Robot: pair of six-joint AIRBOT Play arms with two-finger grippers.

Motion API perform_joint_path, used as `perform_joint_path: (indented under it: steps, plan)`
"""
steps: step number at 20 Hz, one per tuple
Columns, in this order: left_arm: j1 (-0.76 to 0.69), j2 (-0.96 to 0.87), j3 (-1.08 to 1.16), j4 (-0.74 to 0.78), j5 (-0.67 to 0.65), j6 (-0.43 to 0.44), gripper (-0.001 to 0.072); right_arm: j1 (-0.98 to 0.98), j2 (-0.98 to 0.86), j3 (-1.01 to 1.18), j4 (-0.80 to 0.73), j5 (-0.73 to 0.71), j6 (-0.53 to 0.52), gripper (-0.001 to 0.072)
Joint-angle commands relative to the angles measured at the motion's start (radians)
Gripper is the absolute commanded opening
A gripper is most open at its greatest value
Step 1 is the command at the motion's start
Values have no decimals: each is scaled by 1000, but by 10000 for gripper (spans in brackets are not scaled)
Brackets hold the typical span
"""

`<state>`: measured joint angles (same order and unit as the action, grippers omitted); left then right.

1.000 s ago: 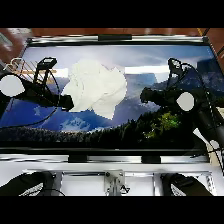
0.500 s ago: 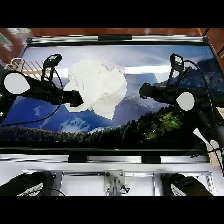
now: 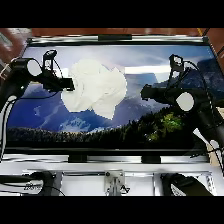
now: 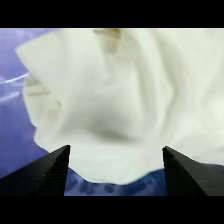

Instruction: Fold the shirts.

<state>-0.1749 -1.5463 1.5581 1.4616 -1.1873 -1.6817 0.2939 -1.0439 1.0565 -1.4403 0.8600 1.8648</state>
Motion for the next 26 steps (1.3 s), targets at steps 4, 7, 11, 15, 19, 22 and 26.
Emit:
perform_joint_path:
  steps: [4,7,11,15,19,22,26]
  plan:
    - [-1,-231,91,-93,-31,12,477,1,0,0,-10,69,-2,621]
    - [-13,-237,91,-132,-106,90,51,0,0,0,-8,33,26,621]
    - [-62,-86,89,-140,-232,232,50,-87,1,49,19,-40,68,621]
    - [-237,56,-67,-254,-233,230,50,-196,1,152,31,-53,14,621]
    - [-484,76,-301,-389,45,120,50,-250,1,195,28,0,-11,621]
    - [-539,77,-296,-399,150,45,111,-268,0,196,23,45,-24,621]
    - [-333,112,-157,-396,40,46,720,-267,-1,196,18,66,-50,621]
